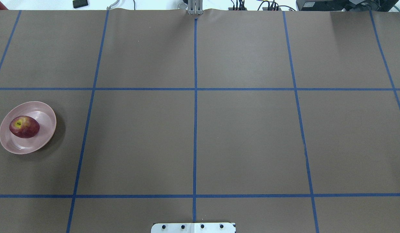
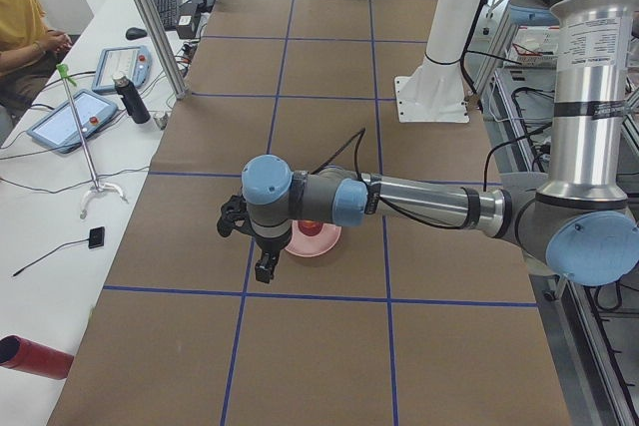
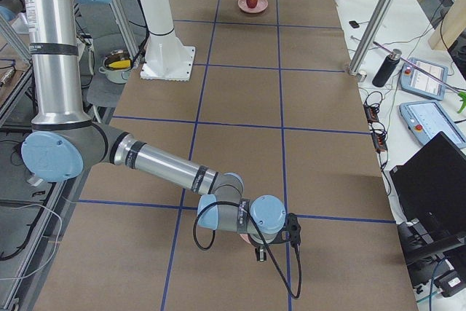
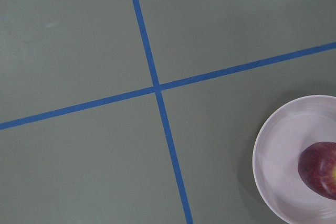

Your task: Move apple from plate to bowl

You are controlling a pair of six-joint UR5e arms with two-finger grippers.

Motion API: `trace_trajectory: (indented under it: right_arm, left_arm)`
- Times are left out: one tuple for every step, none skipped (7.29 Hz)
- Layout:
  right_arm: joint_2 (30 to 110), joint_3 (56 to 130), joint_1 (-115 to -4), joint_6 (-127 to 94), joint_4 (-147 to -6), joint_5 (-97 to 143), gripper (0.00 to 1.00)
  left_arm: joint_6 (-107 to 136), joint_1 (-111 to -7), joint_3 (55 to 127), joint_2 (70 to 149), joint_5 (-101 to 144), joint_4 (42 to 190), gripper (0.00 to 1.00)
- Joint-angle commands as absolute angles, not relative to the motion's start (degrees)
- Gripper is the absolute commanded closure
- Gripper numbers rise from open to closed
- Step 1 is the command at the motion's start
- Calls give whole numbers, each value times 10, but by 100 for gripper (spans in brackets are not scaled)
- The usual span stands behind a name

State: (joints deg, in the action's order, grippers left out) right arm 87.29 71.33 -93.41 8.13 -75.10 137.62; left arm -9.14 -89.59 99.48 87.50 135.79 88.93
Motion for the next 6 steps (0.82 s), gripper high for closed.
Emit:
trace_trajectory:
  right_arm:
    - [842,770,-914,-48,-756,1464,100]
    - [840,829,-868,-129,-756,1474,100]
    - [833,888,-814,-236,-755,1471,100]
    - [814,934,-767,-344,-754,1466,100]
    - [798,971,-719,-425,-754,1449,100]
    - [765,988,-673,-512,-754,1428,100]
  left_arm:
    - [-91,-896,996,871,1358,889,1]
    - [-91,-896,996,870,1358,889,1]
    - [-91,-896,996,870,1358,889,1]
    - [-91,-896,996,869,1358,889,1]
    - [-91,-896,995,868,1358,889,1]
    - [-91,-896,995,869,1358,889,1]
